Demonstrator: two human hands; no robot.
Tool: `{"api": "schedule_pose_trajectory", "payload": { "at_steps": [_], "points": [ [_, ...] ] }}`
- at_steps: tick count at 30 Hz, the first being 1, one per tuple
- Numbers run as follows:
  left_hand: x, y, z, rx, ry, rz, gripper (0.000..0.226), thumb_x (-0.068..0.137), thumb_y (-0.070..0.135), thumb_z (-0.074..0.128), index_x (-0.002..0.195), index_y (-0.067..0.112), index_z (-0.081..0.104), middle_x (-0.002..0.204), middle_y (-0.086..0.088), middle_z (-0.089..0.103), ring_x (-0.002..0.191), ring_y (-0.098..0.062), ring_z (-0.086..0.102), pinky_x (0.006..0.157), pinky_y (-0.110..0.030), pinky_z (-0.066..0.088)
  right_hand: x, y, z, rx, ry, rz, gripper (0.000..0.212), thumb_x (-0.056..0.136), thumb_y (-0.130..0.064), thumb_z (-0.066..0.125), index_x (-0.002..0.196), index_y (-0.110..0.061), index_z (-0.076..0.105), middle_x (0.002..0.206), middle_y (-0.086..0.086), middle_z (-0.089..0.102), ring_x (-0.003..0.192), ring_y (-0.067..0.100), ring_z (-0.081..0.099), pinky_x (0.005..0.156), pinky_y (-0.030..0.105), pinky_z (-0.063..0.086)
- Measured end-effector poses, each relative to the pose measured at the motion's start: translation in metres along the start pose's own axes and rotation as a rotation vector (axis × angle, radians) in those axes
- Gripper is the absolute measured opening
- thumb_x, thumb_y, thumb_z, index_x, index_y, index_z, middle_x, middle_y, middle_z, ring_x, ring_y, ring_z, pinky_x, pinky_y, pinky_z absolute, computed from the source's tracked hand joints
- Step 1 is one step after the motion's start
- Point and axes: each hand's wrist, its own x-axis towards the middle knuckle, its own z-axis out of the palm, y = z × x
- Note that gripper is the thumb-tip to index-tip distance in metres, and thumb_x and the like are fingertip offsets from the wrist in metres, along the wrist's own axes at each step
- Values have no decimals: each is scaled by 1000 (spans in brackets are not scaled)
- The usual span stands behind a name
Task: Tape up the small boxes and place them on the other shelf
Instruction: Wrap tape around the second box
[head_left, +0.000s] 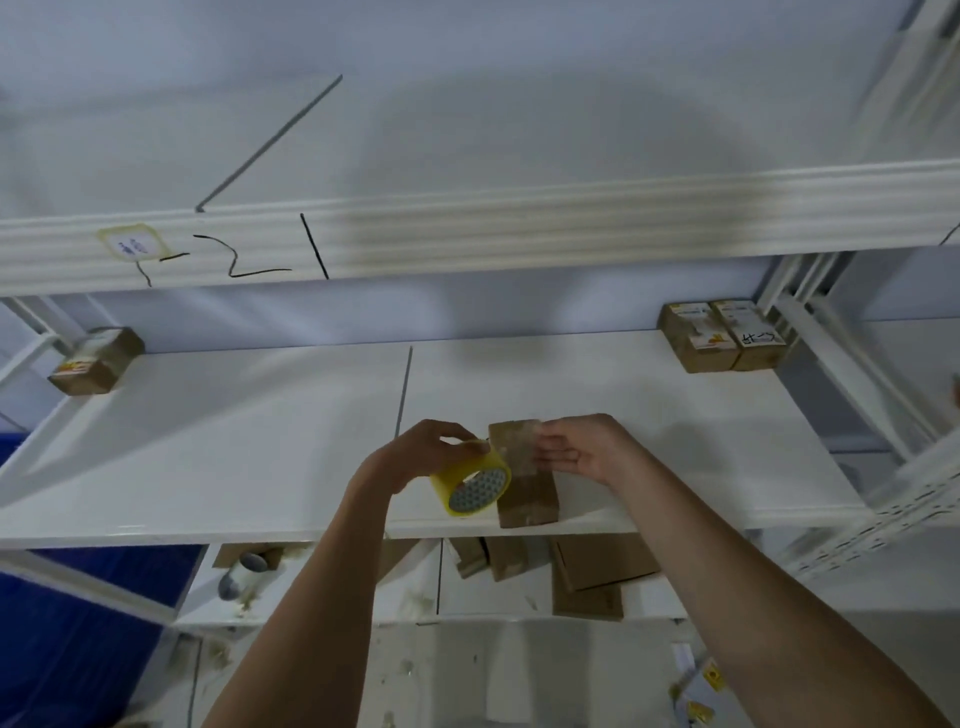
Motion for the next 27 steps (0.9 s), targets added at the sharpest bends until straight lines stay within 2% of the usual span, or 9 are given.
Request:
{"api": "schedule_pose_trajectory", "payload": {
  "at_steps": [2, 4, 8, 10, 15, 18, 21, 24, 27],
  "points": [
    [1, -1, 1, -22, 77, 5, 61, 53, 70, 75, 89, 22, 78, 96, -9, 73, 96, -30, 68, 89, -44, 55, 4, -2, -5, -6, 1, 4, 33, 82, -2, 79, 111, 10, 66, 89, 20, 75, 80, 30, 74, 67, 38, 63],
    [1, -2, 2, -51, 113, 31, 59, 57, 68, 74, 84, 16, 78, 93, -12, 70, 93, -29, 65, 86, -44, 54, 6, -2, -9, -2, 9, 7, 26, 85, 2, 75, 108, 11, 66, 85, 19, 74, 74, 27, 73, 58, 35, 62],
    [5, -4, 3, -42, 96, 36, 21, 82, 35, 79, 79, 15, 77, 83, -4, 67, 85, -21, 61, 72, -29, 49, 11, -1, -11, -39, 51, -3, 20, 86, 6, 72, 104, 12, 66, 88, 22, 72, 76, 28, 73, 57, 34, 62],
    [11, -4, 5, 16, 116, 23, 18, 85, 31, 78, 79, 14, 76, 82, -3, 66, 80, -18, 60, 69, -25, 48, 13, 0, -8, -90, 90, -23, 18, 85, 6, 73, 101, 12, 67, 91, 24, 73, 79, 30, 75, 57, 34, 61],
    [33, 0, -5, 170, 123, -69, 29, 78, 45, 81, 82, 16, 76, 87, -2, 68, 85, -19, 63, 76, -33, 53, 19, 1, 3, -106, 190, -5, 19, 85, 5, 74, 99, 13, 66, 89, 25, 72, 78, 32, 73, 59, 36, 61],
    [37, -3, -10, 401, 161, -112, 46, 73, 62, 77, 77, 16, 72, 75, 2, 66, 71, -13, 63, 64, -26, 52, 18, -3, -6, -137, 223, -46, 12, 85, 4, 74, 95, 8, 68, 89, 23, 73, 79, 30, 74, 56, 30, 60],
    [42, -16, -3, 433, 113, -163, 53, 69, 68, 77, 70, 16, 70, 67, 1, 66, 61, -14, 62, 64, -27, 53, 24, 0, -12, -192, 242, -7, 16, 84, 4, 75, 97, 10, 67, 86, 23, 74, 77, 30, 75, 62, 34, 62],
    [48, -23, 5, 453, 120, -153, 56, 71, 68, 76, 83, 13, 75, 72, 2, 65, 67, -13, 61, 67, -27, 52, 33, 12, -9, -277, 306, 29, 19, 83, -2, 79, 94, 9, 68, 80, 20, 74, 71, 27, 76, 72, 41, 64],
    [53, -22, 8, 495, 127, -113, 59, 74, 65, 75, 91, 9, 75, 79, 0, 66, 75, -16, 62, 71, -30, 52, 38, 19, -10, -402, 391, 7, 19, 82, -14, 82, 81, 1, 70, 74, 13, 74, 65, 22, 75, 71, 37, 64]
  ]
}}
